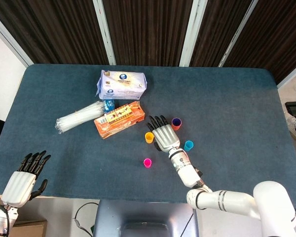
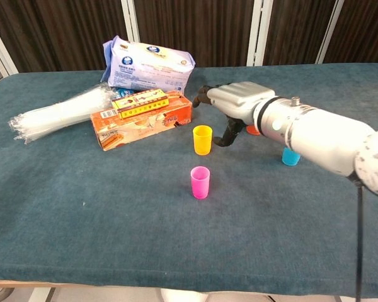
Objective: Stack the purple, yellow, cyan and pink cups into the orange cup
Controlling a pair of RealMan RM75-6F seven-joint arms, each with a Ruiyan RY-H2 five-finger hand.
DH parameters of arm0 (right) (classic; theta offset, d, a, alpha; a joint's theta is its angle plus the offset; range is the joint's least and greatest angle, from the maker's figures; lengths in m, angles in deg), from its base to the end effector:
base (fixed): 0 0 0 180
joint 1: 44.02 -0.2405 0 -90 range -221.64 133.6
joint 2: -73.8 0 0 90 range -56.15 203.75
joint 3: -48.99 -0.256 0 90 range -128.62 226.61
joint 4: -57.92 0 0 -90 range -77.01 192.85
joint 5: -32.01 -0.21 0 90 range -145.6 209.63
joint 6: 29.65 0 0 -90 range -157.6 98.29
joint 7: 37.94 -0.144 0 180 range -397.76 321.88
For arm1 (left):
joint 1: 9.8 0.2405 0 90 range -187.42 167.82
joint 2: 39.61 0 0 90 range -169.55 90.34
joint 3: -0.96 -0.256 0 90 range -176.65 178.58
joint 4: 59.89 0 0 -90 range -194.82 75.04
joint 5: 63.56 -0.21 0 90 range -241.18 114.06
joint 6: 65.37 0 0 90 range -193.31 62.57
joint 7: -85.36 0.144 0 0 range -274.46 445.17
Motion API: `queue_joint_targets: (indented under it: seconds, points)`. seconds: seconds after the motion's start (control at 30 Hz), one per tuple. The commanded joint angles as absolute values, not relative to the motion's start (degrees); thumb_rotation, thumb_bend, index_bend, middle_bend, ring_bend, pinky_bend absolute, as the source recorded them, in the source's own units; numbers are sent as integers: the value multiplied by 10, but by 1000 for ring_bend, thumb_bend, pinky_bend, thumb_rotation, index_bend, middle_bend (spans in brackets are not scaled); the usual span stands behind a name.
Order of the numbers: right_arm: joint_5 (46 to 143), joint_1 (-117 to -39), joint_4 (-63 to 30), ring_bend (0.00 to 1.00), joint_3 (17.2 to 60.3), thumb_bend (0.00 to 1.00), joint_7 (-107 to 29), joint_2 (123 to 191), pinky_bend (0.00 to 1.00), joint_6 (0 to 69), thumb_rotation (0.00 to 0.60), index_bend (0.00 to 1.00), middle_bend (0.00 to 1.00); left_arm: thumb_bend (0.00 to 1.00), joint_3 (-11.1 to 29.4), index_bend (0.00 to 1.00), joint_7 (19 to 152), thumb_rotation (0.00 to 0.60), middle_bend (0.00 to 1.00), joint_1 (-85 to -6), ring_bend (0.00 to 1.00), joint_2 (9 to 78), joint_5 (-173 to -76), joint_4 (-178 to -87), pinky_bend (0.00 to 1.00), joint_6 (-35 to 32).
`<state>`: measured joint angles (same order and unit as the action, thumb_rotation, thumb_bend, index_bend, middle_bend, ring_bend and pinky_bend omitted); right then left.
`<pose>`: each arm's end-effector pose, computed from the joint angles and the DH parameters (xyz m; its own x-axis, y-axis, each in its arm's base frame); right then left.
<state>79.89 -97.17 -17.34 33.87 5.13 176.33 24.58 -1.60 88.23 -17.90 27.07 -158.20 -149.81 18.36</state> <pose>-0.0856 -0.3688 -0.0750 0.6122 -0.2053 0.7636 -0.7670 -0.3887 0.5105 -0.2947 0.1757 0.1244 0.4625 0.0846 0.8826 0.8736 -0.2137 -0.4373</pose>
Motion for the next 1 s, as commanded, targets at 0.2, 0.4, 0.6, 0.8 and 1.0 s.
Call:
queue_joint_targets:
  seconds: [0.2, 0.4, 0.6, 0.8, 1.0]
  points:
    - [763, -1003, -118, 0, 336, 471, 83, 1808, 0, 242, 600, 359, 0, 459, -17, 0, 873, 600, 0, -176, 0, 265, -1585, -1499, 48, 191]
    - [752, -1007, -110, 0, 338, 471, 90, 1811, 0, 246, 600, 447, 0, 459, -17, 0, 870, 600, 0, -176, 0, 264, -1585, -1499, 47, 190]
    - [756, -1009, -99, 0, 339, 473, 86, 1820, 0, 253, 600, 555, 7, 460, -17, 0, 872, 600, 0, -177, 0, 264, -1584, -1500, 47, 188]
    - [770, -1006, -101, 0, 333, 481, 75, 1822, 0, 275, 600, 610, 44, 459, -18, 0, 873, 600, 0, -178, 0, 264, -1585, -1500, 48, 187]
    - [804, -983, -150, 0, 310, 484, 29, 1781, 0, 324, 600, 612, 49, 459, -18, 0, 874, 600, 0, -177, 0, 264, -1586, -1500, 48, 188]
